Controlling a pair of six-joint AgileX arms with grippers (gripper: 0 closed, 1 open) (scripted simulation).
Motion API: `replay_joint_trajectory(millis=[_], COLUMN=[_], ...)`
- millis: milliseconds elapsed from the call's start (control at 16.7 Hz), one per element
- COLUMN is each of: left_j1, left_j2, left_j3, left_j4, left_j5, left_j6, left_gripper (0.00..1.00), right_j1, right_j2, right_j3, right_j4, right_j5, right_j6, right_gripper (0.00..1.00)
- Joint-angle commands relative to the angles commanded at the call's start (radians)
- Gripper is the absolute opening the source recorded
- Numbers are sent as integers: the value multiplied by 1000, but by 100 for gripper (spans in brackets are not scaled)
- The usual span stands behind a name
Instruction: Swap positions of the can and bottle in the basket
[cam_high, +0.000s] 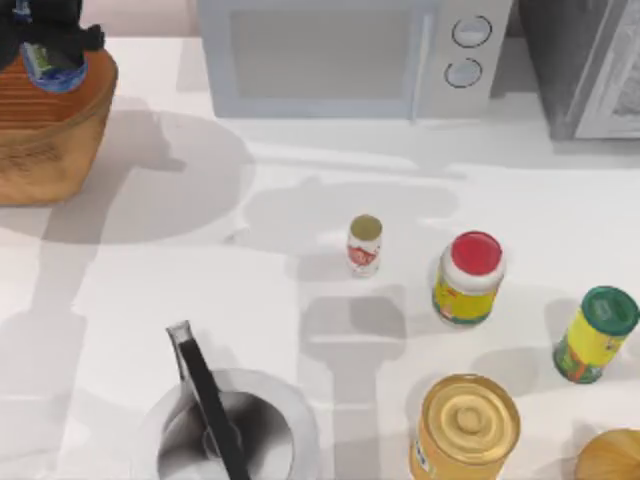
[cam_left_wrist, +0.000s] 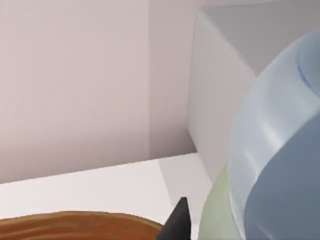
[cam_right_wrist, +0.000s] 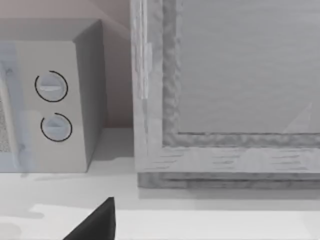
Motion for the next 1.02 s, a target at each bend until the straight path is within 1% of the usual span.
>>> replay_joint_trajectory(millis=[180,300,660,1020], left_j1=[148,197,203,185], left_j2=[-26,-33,-26,130], left_j3=[125,169,175,202], left_j4=[-149,-198,-201,-71], left_j5=[-16,-23,-26,-42], left_j6=[11,16,18,12], left_gripper=[0,0,0,0], right_j1=[0,0,0,0], right_j2=[0,0,0,0], right_j3=[0,0,0,0], right_j4=[0,0,0,0], right_j5=[0,0,0,0], right_j6=[0,0,0,0], right_gripper=[100,100,100,100])
